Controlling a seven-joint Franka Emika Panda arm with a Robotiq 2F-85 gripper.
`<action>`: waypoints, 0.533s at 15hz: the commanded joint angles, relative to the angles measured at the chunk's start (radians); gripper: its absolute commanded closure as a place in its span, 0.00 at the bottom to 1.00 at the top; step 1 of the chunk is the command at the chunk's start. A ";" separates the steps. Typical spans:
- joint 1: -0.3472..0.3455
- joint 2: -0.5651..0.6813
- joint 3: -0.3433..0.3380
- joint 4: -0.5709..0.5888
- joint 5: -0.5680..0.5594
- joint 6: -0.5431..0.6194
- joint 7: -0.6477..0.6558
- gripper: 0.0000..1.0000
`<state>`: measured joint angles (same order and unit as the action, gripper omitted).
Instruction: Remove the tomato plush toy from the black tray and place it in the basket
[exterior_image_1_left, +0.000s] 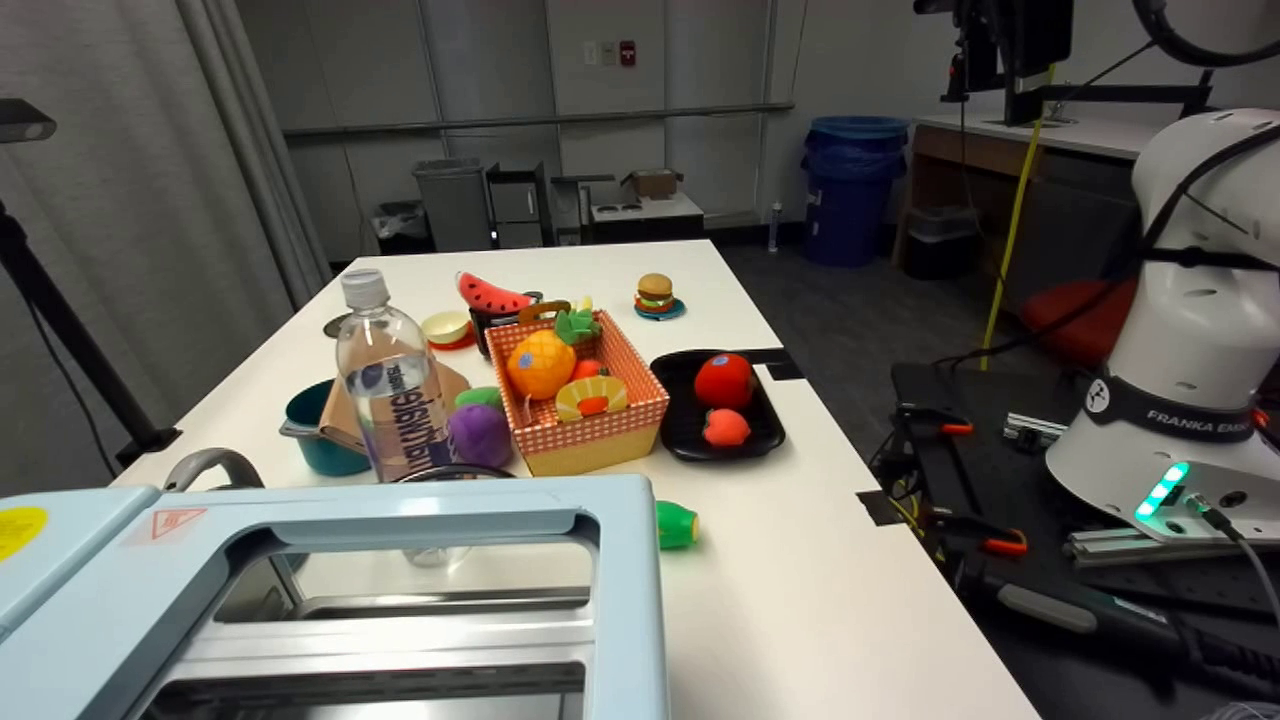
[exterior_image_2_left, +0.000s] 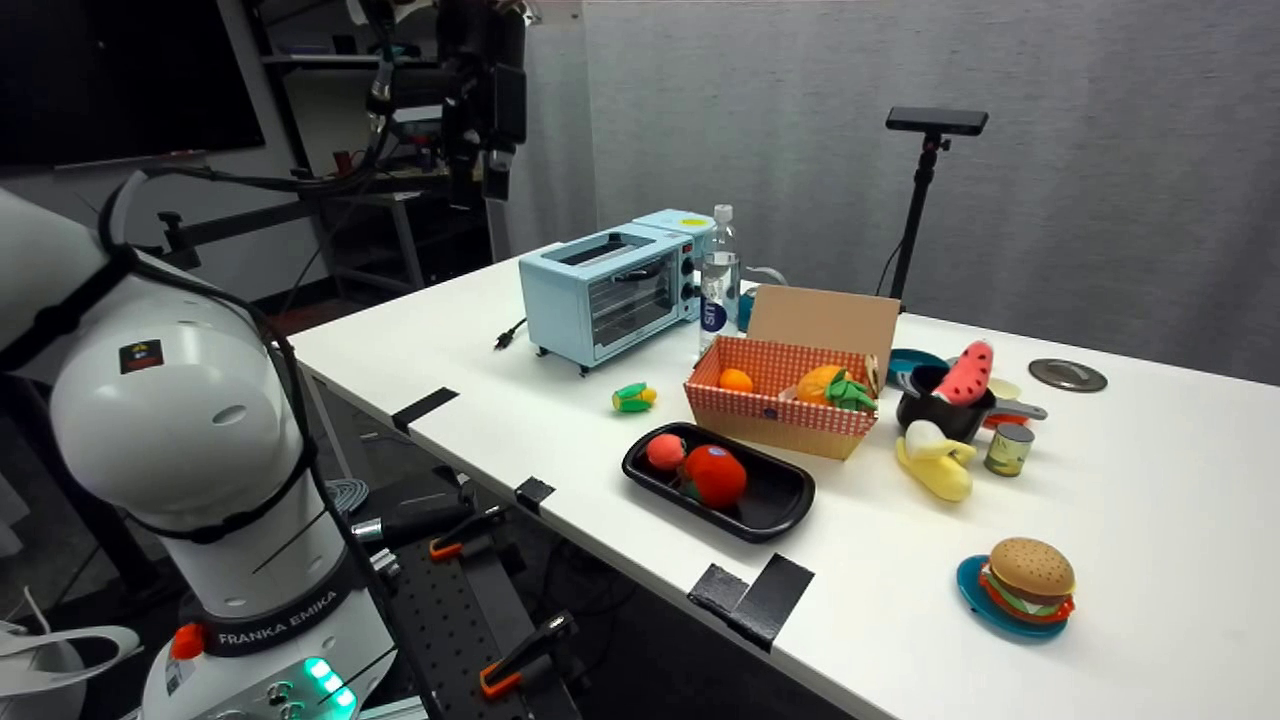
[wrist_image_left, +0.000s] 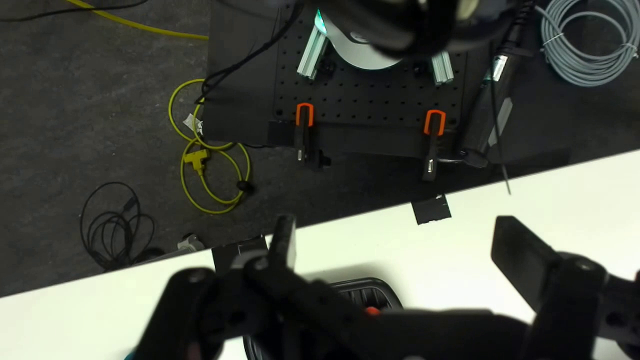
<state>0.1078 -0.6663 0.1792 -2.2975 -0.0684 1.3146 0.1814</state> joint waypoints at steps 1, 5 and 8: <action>-0.001 0.002 0.001 0.002 0.000 -0.002 0.000 0.00; -0.003 0.010 0.007 0.006 -0.014 -0.018 0.004 0.00; -0.001 0.014 0.009 0.005 -0.035 -0.018 -0.003 0.00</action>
<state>0.1078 -0.6577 0.1794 -2.3017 -0.0792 1.3151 0.1813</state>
